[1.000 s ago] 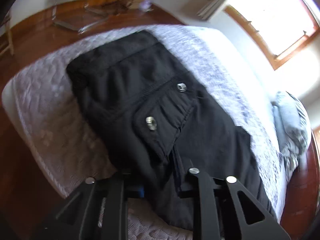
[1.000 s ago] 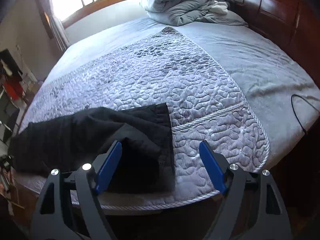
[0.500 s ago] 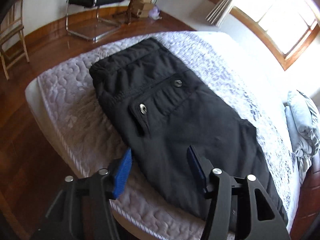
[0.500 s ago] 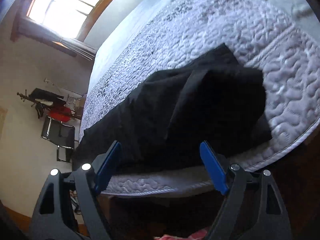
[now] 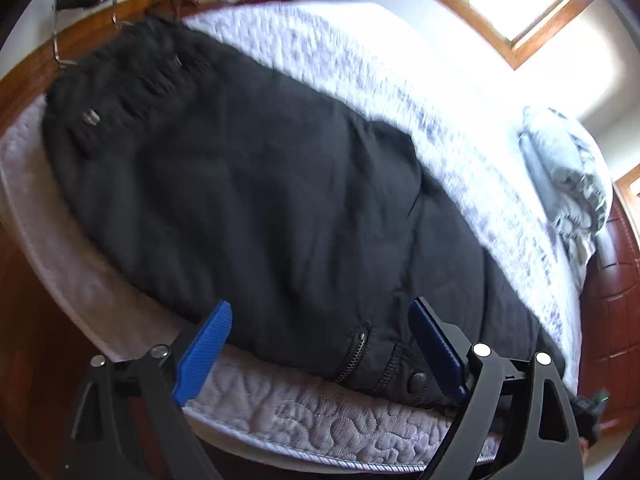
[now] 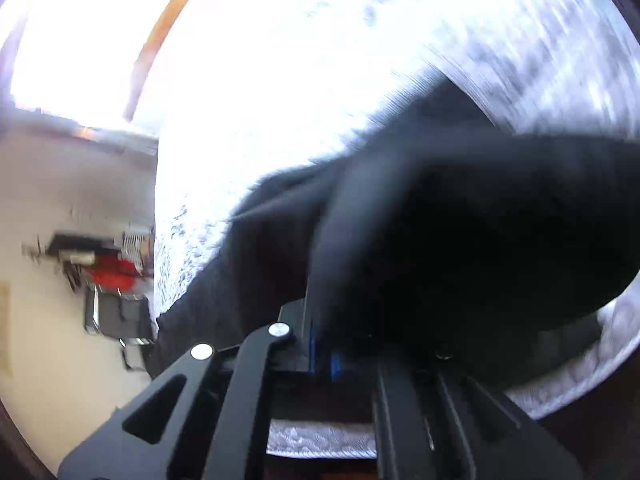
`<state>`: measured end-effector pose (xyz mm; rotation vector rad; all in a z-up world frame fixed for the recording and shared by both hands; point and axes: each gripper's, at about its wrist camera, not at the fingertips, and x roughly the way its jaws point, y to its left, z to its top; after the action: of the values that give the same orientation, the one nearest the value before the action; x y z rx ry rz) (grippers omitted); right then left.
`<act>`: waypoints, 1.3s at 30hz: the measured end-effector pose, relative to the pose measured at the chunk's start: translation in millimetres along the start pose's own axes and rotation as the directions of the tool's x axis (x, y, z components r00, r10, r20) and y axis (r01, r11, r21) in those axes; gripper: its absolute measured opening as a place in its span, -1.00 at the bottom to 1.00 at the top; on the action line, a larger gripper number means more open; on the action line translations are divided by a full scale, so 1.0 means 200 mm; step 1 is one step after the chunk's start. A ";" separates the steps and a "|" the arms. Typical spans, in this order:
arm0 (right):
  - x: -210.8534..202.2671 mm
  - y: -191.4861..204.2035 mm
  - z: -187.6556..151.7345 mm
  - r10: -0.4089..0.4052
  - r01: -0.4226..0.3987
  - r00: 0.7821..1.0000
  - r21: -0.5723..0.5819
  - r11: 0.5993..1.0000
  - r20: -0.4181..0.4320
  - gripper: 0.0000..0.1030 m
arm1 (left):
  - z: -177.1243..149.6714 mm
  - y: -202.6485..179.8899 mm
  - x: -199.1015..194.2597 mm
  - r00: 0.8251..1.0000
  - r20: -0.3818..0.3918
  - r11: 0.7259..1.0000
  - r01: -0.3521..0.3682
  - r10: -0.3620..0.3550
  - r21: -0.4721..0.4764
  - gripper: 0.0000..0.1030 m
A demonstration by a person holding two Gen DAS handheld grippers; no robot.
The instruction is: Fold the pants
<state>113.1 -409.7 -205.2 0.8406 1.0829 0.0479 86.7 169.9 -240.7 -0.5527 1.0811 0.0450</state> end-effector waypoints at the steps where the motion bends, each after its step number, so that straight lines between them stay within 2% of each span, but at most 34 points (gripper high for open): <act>1: -0.05 0.11 0.02 0.040 -0.037 0.999 -0.081 0.996 0.035 -0.95 | 0.00 -0.01 0.05 1.000 -0.021 1.000 -0.013 0.013 -0.002 0.77; 2: -0.12 0.22 0.02 0.119 -0.105 0.990 -0.172 0.980 0.076 -0.95 | 0.00 -0.01 0.07 0.999 -0.026 1.000 -0.024 0.024 -0.002 0.77; 4: -0.27 0.38 -0.02 0.270 -0.221 0.956 -0.319 0.921 0.117 -0.95 | -0.02 -0.02 0.10 0.999 -0.033 0.999 -0.039 0.039 0.002 0.78; 5: -0.32 0.41 -0.04 0.320 -0.259 0.939 -0.356 0.898 0.126 -0.96 | -0.02 -0.02 0.10 0.999 -0.034 0.999 -0.042 0.042 0.004 0.79; 6: -0.35 0.42 -0.07 0.339 -0.271 0.932 -0.372 0.888 0.130 -0.96 | -0.01 -0.02 0.11 0.998 -0.036 0.999 -0.042 0.042 0.004 0.79; 8: -0.36 0.36 -0.11 0.296 -0.235 0.947 -0.355 0.905 0.128 -0.96 | -0.01 -0.02 0.12 0.998 -0.042 0.999 -0.039 0.039 0.006 0.80; 10: -0.25 0.20 -0.13 0.174 -0.150 0.982 -0.254 0.955 0.075 -0.95 | 0.00 -0.02 0.13 0.998 -0.052 0.999 -0.042 0.043 0.008 0.80; 11: -0.18 0.11 -0.15 0.122 -0.114 0.992 -0.192 0.975 0.029 -0.95 | 0.01 -0.02 0.14 0.997 -0.057 0.999 -0.047 0.048 0.009 0.80; 12: -0.10 0.02 -0.16 0.083 -0.086 0.996 -0.143 0.986 -0.025 -0.95 | 0.02 -0.03 0.15 0.996 -0.062 0.998 -0.059 0.059 0.014 0.81; 14: -0.01 -0.08 -0.21 0.013 -0.021 0.997 -0.114 0.993 -0.074 -0.94 | 0.03 -0.03 0.17 0.994 -0.070 0.997 -0.077 0.079 0.024 0.81; 17: 0.09 -0.12 -0.27 -0.046 0.028 0.983 -0.105 0.994 -0.175 -0.69 | 0.07 -0.06 0.22 0.991 -0.078 0.993 -0.106 0.110 0.044 0.83; 18: 0.09 -0.11 -0.29 -0.041 0.024 0.984 -0.101 0.995 -0.174 -0.47 | 0.07 -0.07 0.23 0.990 -0.081 0.992 -0.111 0.115 0.051 0.83; 19: 0.08 -0.11 -0.29 -0.042 0.025 0.987 -0.104 0.994 -0.155 -0.33 | 0.07 -0.08 0.23 0.989 -0.084 0.991 -0.118 0.122 0.059 0.84; 21: 0.04 -0.14 -0.29 -0.057 0.048 0.993 -0.088 0.995 -0.105 -0.18 | 0.08 -0.09 0.25 0.987 -0.088 0.990 -0.126 0.132 0.069 0.84; 25: -0.03 -0.24 -0.23 -0.035 0.035 0.999 0.013 0.999 -0.035 -0.24 | 0.07 -0.14 0.28 0.985 -0.091 0.987 -0.137 0.145 0.085 0.87; 28: -0.07 -0.31 -0.17 -0.080 0.078 0.997 0.103 0.992 0.013 -0.23 | 0.07 -0.18 0.30 0.984 -0.092 0.985 -0.144 0.153 0.095 0.90; 30: -0.04 -0.36 -0.14 -0.135 0.135 0.991 0.172 0.976 -0.016 -0.17 | 0.08 -0.19 0.33 0.984 -0.093 0.984 -0.146 0.155 0.097 0.91; 32: -0.04 -0.38 -0.16 -0.143 0.149 0.989 0.189 0.971 -0.042 -0.19 | 0.08 -0.20 0.34 0.983 -0.093 0.984 -0.148 0.158 0.101 0.92; 33: -0.06 -0.36 -0.17 -0.156 0.159 0.987 0.174 0.972 -0.031 -0.13 | 0.08 -0.21 0.34 0.983 -0.093 0.984 -0.149 0.158 0.102 0.92; 34: -0.08 -0.34 -0.17 -0.189 0.189 0.982 0.161 0.969 -0.016 0.06 | 0.08 -0.21 0.35 0.983 -0.093 0.984 -0.148 0.158 0.103 0.92; 36: -0.14 -0.30 -0.19 -0.256 0.249 0.966 0.136 0.959 0.032 0.31 | 0.08 -0.21 0.34 0.983 -0.095 0.984 -0.145 0.155 0.104 0.92; 39: -0.25 -0.30 -0.21 -0.259 0.254 0.965 0.104 0.962 0.034 0.31 | 0.07 -0.21 0.33 0.983 -0.112 0.987 -0.133 0.143 0.091 0.92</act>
<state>33.1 -448.5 -213.6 0.7792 1.1487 -0.2438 143.4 125.7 -275.2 -0.4087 1.2305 0.0894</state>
